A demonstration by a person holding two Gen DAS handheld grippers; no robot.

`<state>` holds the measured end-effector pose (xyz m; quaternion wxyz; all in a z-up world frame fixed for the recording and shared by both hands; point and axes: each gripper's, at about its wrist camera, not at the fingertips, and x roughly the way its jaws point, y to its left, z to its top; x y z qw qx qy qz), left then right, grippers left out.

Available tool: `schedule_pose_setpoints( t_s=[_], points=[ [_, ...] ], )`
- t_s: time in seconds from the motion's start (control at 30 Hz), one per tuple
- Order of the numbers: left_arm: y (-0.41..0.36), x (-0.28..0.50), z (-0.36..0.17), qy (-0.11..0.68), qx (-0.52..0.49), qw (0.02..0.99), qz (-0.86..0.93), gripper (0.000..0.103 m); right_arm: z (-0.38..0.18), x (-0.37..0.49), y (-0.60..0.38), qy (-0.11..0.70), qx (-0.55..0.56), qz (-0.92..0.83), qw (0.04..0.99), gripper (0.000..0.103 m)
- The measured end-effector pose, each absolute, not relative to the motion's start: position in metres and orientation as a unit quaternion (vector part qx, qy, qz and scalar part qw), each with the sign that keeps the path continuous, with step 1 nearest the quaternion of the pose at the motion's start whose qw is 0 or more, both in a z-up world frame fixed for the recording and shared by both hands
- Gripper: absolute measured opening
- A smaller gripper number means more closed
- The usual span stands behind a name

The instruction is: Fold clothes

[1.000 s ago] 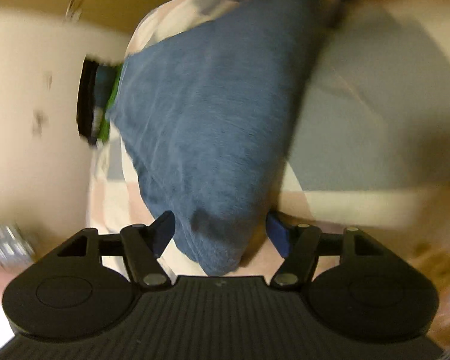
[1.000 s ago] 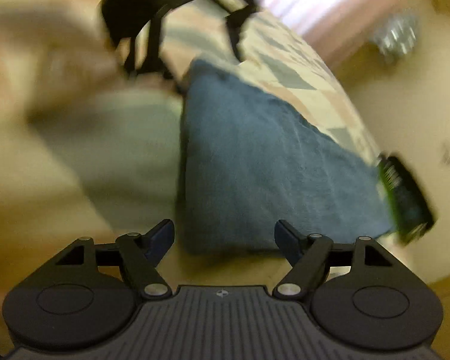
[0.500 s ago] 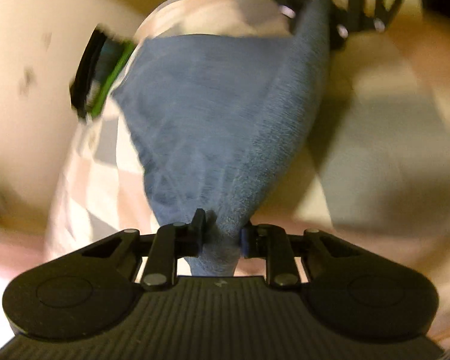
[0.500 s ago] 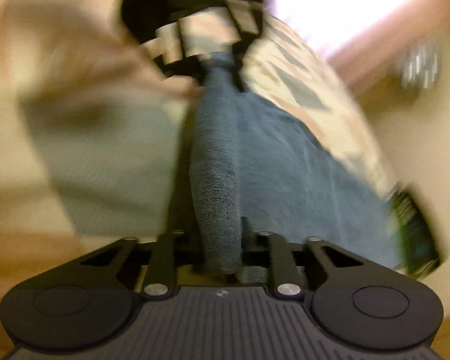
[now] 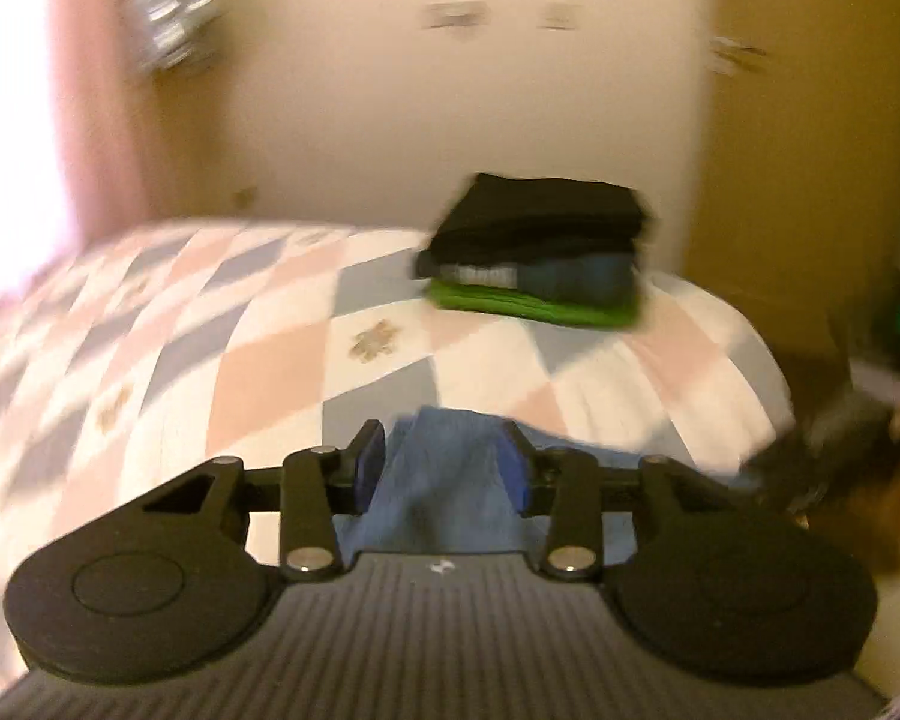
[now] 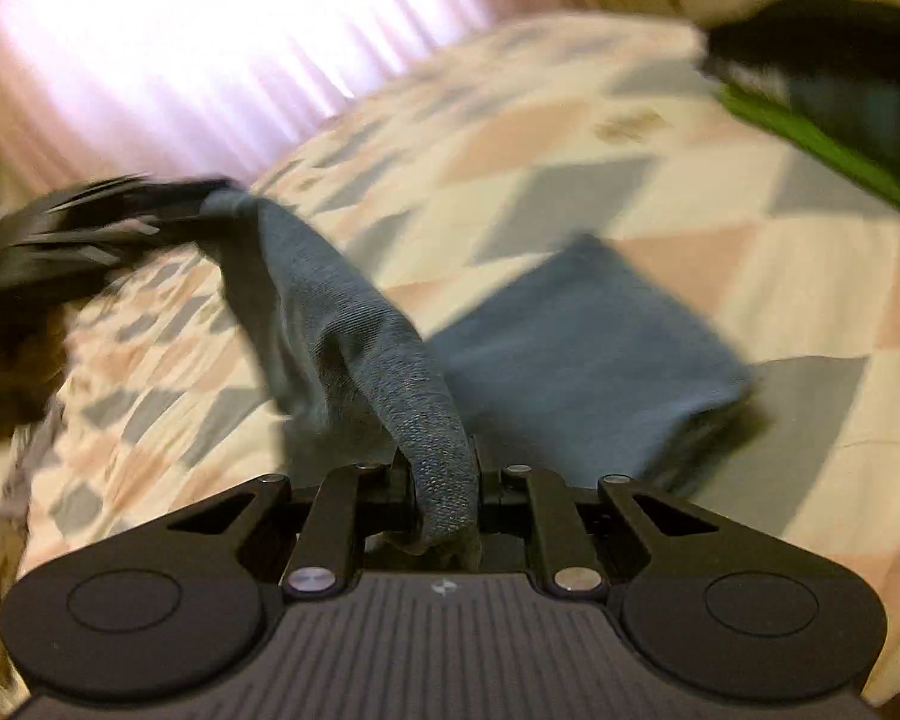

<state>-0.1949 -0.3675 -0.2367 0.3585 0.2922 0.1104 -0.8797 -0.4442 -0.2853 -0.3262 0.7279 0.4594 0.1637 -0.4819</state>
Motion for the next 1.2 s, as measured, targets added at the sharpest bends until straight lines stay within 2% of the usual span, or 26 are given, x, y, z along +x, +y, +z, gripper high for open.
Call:
schedule_pose_setpoints(
  t_s=[0.1,0.2,0.27,0.43,0.63,0.8,0.9,1.0,1.1,1.13,1.17,1.2],
  points=[
    [-0.375,-0.215,-0.28,0.18,0.33,0.388,-0.842,0.035,-0.376,-0.48,-0.307,0.175,0.517,-0.488,0.681,0.015],
    [-0.369,-0.215,-0.318,0.205,0.374,0.426,-0.798,0.026,-0.399,-0.502,-0.322,0.141,0.575,-0.464,0.658,0.015],
    [-0.365,-0.22,-0.321,0.202,0.377,0.426,-0.798,0.026,-0.38,-0.496,-0.321,0.166,0.531,-0.458,0.693,0.014],
    [-0.358,-0.232,-0.328,0.192,0.384,0.424,-0.797,0.026,-0.337,-0.511,-0.315,0.141,0.485,-0.449,0.737,0.013],
    [-0.348,-0.247,-0.336,0.181,0.393,0.421,-0.797,0.026,-0.379,-0.531,-0.329,0.17,0.515,-0.449,0.71,0.013],
    [-0.347,-0.26,-0.342,0.174,0.398,0.416,-0.799,0.028,-0.361,-0.531,-0.316,0.157,0.493,-0.454,0.725,0.013],
    [-0.362,-0.269,-0.343,0.176,0.395,0.408,-0.804,0.027,-0.401,-0.541,-0.323,0.168,0.54,-0.459,0.685,0.013],
    [-0.377,-0.277,-0.343,0.178,0.393,0.399,-0.809,0.027,-0.405,-0.546,-0.332,0.143,0.574,-0.458,0.664,0.016],
    [-0.393,-0.286,-0.344,0.181,0.391,0.39,-0.814,0.027,-0.385,-0.532,-0.328,0.188,0.535,-0.477,0.672,0.025],
    [-0.403,-0.293,-0.347,0.187,0.396,0.387,-0.811,0.027,-0.379,-0.529,-0.326,0.202,0.522,-0.49,0.668,0.033],
    [-0.408,-0.297,-0.348,0.187,0.396,0.385,-0.812,0.027,-0.372,-0.525,-0.324,0.219,0.507,-0.506,0.663,0.065],
    [-0.413,-0.302,-0.349,0.186,0.396,0.383,-0.813,0.027,-0.363,-0.52,-0.32,0.248,0.475,-0.545,0.645,0.081]
  ],
)
